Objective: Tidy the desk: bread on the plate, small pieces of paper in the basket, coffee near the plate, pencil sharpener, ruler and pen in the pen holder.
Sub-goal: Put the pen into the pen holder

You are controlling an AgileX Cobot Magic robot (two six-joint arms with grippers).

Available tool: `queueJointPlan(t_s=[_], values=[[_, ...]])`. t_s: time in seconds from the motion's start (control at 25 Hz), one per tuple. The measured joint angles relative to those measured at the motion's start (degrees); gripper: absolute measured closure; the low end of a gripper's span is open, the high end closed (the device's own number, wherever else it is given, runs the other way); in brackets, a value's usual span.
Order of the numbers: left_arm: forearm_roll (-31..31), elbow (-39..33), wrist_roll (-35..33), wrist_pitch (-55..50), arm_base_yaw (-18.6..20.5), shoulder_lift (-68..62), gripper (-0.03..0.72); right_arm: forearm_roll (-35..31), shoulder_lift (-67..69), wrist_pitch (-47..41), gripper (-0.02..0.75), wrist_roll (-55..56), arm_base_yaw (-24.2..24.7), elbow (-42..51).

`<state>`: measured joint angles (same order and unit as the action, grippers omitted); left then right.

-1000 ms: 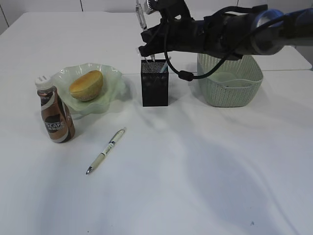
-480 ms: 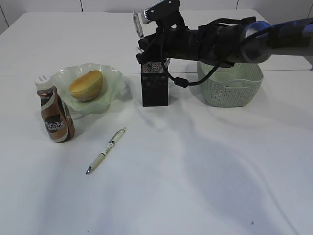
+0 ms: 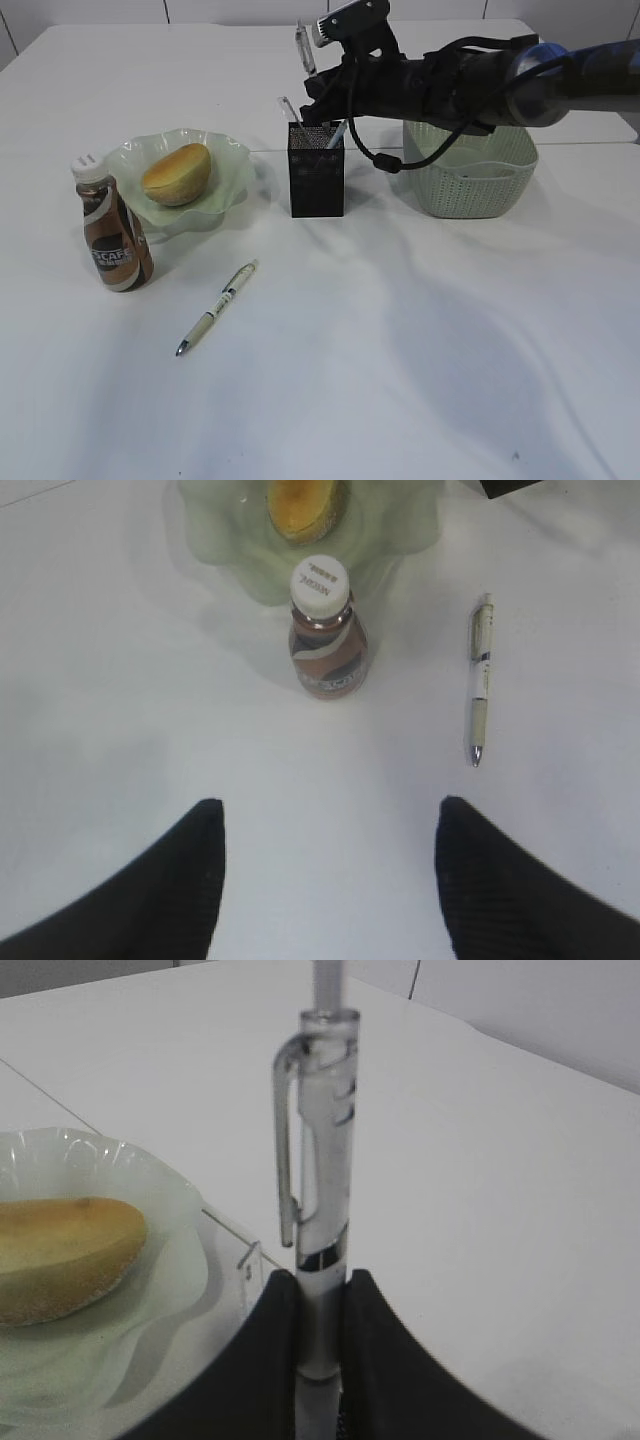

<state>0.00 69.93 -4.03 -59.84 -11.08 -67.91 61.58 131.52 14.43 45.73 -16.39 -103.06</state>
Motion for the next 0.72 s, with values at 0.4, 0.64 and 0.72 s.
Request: queueJointPlan(t_s=[0.4,0.64,0.72], values=[[0.00,0.00,0.00,0.87,0.00,0.00,0.222,0.00,0.12,0.77,0.648,0.87,0.12,0.00],[0.00,0.00,0.00,0.87,0.00,0.00,0.222,2.00,0.12,0.77,0.642,5.52,0.12,0.00],[0.00,0.00,0.00,0.87,0.00,0.00,0.222,6.07,0.12,0.77,0.636,10.30,0.12,0.00]])
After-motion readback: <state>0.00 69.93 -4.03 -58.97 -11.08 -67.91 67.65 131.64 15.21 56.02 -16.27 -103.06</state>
